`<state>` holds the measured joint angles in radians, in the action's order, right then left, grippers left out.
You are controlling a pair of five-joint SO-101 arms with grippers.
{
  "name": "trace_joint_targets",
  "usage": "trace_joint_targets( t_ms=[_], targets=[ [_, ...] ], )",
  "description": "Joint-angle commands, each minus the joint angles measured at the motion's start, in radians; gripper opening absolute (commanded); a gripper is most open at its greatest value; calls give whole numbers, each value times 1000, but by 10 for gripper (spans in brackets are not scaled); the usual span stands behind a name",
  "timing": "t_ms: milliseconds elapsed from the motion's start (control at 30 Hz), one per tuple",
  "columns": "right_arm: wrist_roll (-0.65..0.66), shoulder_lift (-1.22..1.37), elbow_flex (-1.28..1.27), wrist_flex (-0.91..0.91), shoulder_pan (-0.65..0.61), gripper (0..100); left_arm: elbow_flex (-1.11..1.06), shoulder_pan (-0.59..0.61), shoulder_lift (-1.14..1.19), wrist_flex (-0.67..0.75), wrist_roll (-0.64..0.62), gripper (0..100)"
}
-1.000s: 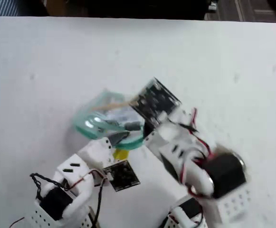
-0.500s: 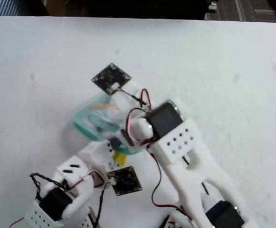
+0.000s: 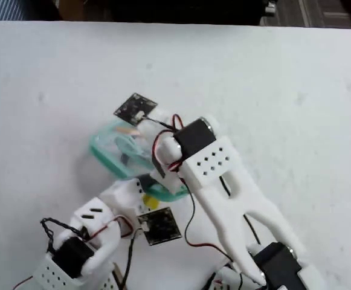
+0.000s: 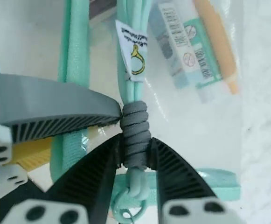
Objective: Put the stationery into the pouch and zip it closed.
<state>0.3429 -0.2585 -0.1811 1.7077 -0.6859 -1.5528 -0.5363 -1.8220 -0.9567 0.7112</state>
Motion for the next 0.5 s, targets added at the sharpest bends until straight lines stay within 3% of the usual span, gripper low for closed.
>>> trace_joint_targets(
  t_ms=[0,133,367,467],
  targets=[
    [18,-5,-2,22,-5,18,28,25,-7,43,-3,23],
    [3,-7,87,22,31,18,31,24,-7,43,-3,23],
    [-138,-31,310,21,168,18,32,27,-7,71,-6,23],
    [-163,-119,327,21,163,18,32,54,-7,114,-94,23]
  ],
)
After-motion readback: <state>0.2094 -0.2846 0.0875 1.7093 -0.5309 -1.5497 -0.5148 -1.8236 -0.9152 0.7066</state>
